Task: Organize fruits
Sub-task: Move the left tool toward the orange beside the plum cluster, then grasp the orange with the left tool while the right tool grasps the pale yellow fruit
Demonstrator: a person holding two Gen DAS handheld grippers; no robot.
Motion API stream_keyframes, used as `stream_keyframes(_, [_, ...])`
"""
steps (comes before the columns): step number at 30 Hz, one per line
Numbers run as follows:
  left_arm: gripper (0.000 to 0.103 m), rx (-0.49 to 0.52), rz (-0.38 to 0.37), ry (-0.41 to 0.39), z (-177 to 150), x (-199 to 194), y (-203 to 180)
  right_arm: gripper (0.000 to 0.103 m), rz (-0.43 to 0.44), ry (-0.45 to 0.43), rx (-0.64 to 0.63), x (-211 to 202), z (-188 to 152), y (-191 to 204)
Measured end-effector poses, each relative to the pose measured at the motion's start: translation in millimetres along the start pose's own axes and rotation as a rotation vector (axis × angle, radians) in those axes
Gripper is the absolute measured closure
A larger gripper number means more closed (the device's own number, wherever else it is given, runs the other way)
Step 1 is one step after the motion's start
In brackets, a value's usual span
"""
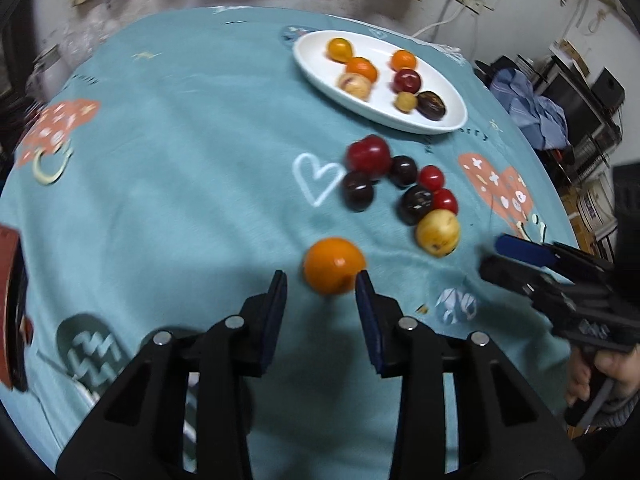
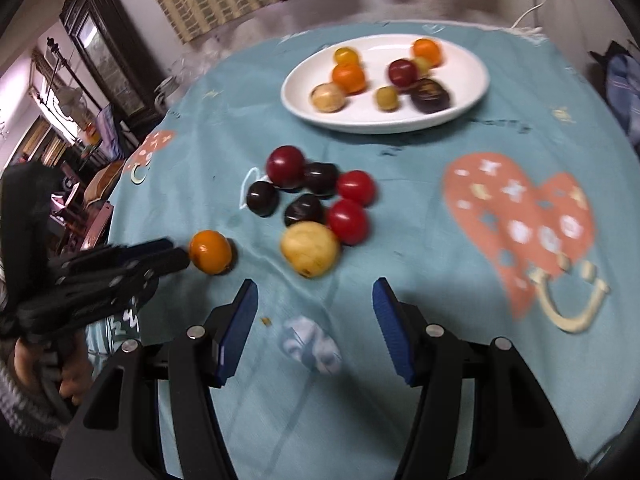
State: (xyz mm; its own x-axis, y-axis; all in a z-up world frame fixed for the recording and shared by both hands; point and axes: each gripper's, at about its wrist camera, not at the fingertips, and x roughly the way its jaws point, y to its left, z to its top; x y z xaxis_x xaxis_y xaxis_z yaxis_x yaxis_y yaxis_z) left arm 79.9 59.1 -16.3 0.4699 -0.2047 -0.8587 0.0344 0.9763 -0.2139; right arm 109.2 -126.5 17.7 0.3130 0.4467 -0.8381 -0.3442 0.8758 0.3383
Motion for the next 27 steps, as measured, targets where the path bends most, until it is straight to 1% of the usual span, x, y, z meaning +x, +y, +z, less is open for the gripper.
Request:
stream_keyframes(3, [0.067, -0.023, 0.010, 0.021, -6.9, 4.3, 7.7, 0.043, -0.006, 0.028, -0.001, 14.6, 7.5, 3.3])
stream_keyframes(6, [0.067, -0.030, -0.004, 0.018, -7.0, 8.0, 8.2, 0.044, -0.005, 0.047, 0.007, 22.8, 11.6, 2.0])
stream_keyframes(7, [0.067, -0.028, -0.005, 0.015, -4.6, 9.9, 6.3, 0.046, -0.004, 0.055, 0.008, 25.2, 12.4, 1.0])
stream_keyframes(9, [0.067, -0.020, -0.012, 0.014, 1.2, 14.0, 2.1, 0.053, 0.010, 0.071, 0.013, 29.4, 13.9, 0.1])
stream_keyframes(10, [0.067, -0.009, -0.016, 0.015, 6.3, 17.7, -1.9, 0.055, 0.015, 0.071, 0.017, 30.6, 14.4, 0.2])
stream_keyframes(12, [0.066, 0.012, -0.025, 0.021, 13.3, 22.9, -8.2, 0.055, 0.015, 0.071, 0.024, 32.5, 15.0, 1.1])
stream_keyframes(14, [0.062, 0.032, -0.021, 0.027, 17.1, 27.6, -13.0, 0.055, 0.017, 0.071, 0.032, 35.7, 16.1, 0.1])
stream_keyframes(17, [0.061, 0.043, -0.017, 0.043, 22.8, 37.6, -16.8, 0.059, 0.017, 0.074, 0.040, 41.8, 18.1, -1.9])
stream_keyframes(18, [0.061, 0.042, -0.019, 0.047, 24.1, 40.5, -16.8, 0.062, 0.014, 0.073, 0.039, 42.2, 17.7, -2.0])
stream_keyframes(20, [0.063, 0.028, -0.030, 0.051, 26.4, 45.3, -15.8, 0.064, 0.017, 0.067, 0.038, 40.3, 14.8, -4.8])
stream_keyframes(23, [0.063, 0.007, -0.052, 0.051, 27.8, 49.8, -12.3, 0.064, 0.027, 0.066, 0.043, 35.7, 11.9, -9.3])
stream_keyframes(27, [0.063, 0.005, -0.069, 0.055, 21.9, 46.1, -11.7, 0.065, 0.041, 0.060, 0.072, 23.3, 4.5, -15.9])
